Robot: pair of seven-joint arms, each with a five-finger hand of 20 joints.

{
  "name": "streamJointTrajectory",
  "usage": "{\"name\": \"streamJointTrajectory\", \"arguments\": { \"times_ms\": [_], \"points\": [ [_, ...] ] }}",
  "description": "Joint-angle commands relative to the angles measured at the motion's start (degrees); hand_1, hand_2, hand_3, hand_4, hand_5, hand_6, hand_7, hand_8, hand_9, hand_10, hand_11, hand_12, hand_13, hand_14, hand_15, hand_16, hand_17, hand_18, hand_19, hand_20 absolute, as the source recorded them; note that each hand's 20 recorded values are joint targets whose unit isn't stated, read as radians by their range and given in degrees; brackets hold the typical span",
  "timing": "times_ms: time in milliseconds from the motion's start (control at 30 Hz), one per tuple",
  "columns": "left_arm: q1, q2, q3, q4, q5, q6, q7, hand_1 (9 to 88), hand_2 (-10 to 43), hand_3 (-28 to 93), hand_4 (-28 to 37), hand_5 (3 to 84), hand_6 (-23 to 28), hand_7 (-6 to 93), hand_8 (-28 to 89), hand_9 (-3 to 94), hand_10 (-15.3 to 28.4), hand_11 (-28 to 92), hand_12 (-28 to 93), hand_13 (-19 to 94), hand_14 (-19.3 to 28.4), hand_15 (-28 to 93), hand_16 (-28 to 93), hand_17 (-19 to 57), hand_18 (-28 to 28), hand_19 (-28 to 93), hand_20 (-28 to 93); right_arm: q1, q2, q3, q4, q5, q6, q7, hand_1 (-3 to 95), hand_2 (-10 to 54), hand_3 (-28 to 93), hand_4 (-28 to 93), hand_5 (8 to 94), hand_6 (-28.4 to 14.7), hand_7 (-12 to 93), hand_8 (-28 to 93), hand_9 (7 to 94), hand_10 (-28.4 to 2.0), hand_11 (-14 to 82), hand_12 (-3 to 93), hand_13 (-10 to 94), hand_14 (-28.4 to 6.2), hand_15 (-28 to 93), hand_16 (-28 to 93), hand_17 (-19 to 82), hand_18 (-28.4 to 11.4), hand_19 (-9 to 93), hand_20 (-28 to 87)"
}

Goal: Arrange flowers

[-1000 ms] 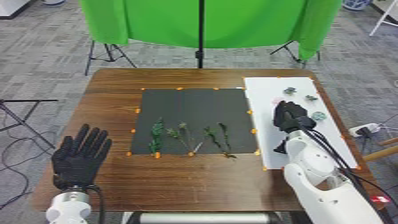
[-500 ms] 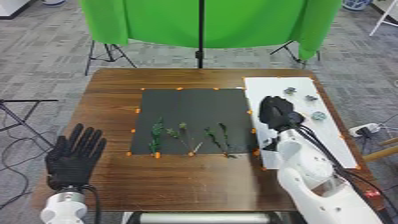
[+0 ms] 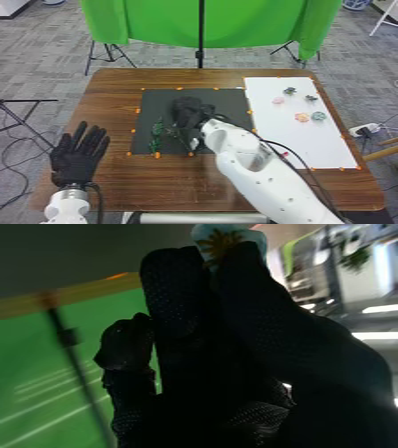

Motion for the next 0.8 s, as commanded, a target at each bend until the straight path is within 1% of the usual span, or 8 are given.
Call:
{"name": "streamJointTrajectory", "arguments": {
  "times_ms": [33,133,267,333,600,700,767,800],
  "points": [
    [-1.3,2.05,1.66,0.55,0.08,0.22,0.41,27.2,13.7,80,-28.3,41.3,8.7,10.2,-10,43.5,16.7,24,13,33,17.0,40,-6,-5.7,14.4,35,13,0.6,-7.1,-4.3,0.6,-6.6,-1.6,-3.2,61.0,-9.5,74,-28,69.3,-0.3,50,3,80.8,-11.0,16.9,43.0,70,-6.8,50,42,35,-22.1,91,46],
    [-1.1,2.56,1.89,0.35,0.1,0.45,0.47,27.2,13.7,81,-28.3,41.2,8.7,10.2,-10,43.3,16.6,24,12,33,16.9,40,-6,-5.8,14.4,35,13,0.6,-8.2,-5.2,1.5,-6.6,-0.9,-3.0,60.5,-9.5,74,-28,68.4,-0.4,50,2,79.8,-11.2,16.6,42.4,70,-6.9,50,41,35,-22.2,90,46],
    [-0.5,2.71,1.72,0.04,-0.35,0.87,1.54,27.1,13.7,81,-28.3,41.4,8.7,10.3,-10,43.2,16.7,24,12,33,16.9,40,-6,-5.8,14.4,35,13,-0.5,-11.6,-4.1,5.8,-10.7,-0.5,-9.2,60.1,-9.5,74,-28,66.9,-0.5,50,0,78.4,-10.8,17.0,41.5,69,-6.9,51,40,34,-21.8,90,45],
    [-1.1,2.7,2.08,0.22,-0.37,0.59,1.42,27.2,13.7,81,-28.3,41.4,8.7,10.3,-10,43.2,16.7,24,12,33,16.9,40,-6,-5.8,14.4,35,13,-1.4,-13.1,-2.9,7.7,-13.9,-0.9,-9.8,59.7,-9.5,74,-28,65.5,-0.4,51,-1,77.2,-10.5,16.3,40.4,68,-6.7,50,40,33,-21.6,88,44],
    [-0.1,2.69,1.35,0.12,-0.66,0.51,1.73,27.2,13.7,81,-28.3,41.6,8.8,10.1,-10,43.2,16.6,24,13,33,16.9,40,-6,-5.8,14.4,35,13,-0.9,-12.7,-3.6,9.7,-12.7,6.1,-2.8,57.1,-9.5,75,-28,63.8,-0.9,48,-5,75.2,-11.0,14.0,37.6,67,-6.7,48,39,33,-21.8,86,43],
    [0.1,2.44,1.18,0.11,-0.95,0.42,1.61,27.2,13.7,81,-28.3,41.8,8.8,10.2,-10,43.2,16.7,24,12,33,16.9,40,-6,-5.8,14.4,35,13,-1.1,-12.1,-3.8,8.1,-8.4,5.1,-1.2,56.9,-9.5,75,-28,64.0,-1.5,46,-5,74.8,-11.3,13.1,37.1,67,-6.8,48,39,33,-21.9,86,43],
    [0.3,2.1,1.04,-0.32,-1.83,1.67,1.94,27.2,13.7,80,-28.3,41.8,8.8,10.3,-10,43.2,16.7,24,12,33,16.9,40,-6,-5.8,14.4,35,13,-2.1,-11.9,-3.6,6.6,-6.6,3.6,0.0,56.7,-9.5,76,-28,63.5,-1.7,39,-6,71.4,-12.3,16.9,31.4,66,-6.8,48,39,33,-22.0,87,43],
    [0.3,1.99,0.92,-0.13,-2.05,1.05,1.96,27.3,13.7,80,-28.3,42.1,8.9,10.4,-10,43.2,16.6,24,12,33,16.9,40,-6,-5.8,14.4,35,13,-2.2,-11.6,-3.9,6.4,-7.4,4.2,-0.5,56.7,-9.5,76,-28,63.1,-1.5,32,-8,68.3,-13.1,20.3,26.2,66,-7.0,49,39,33,-22.1,88,43]
  ]
}}
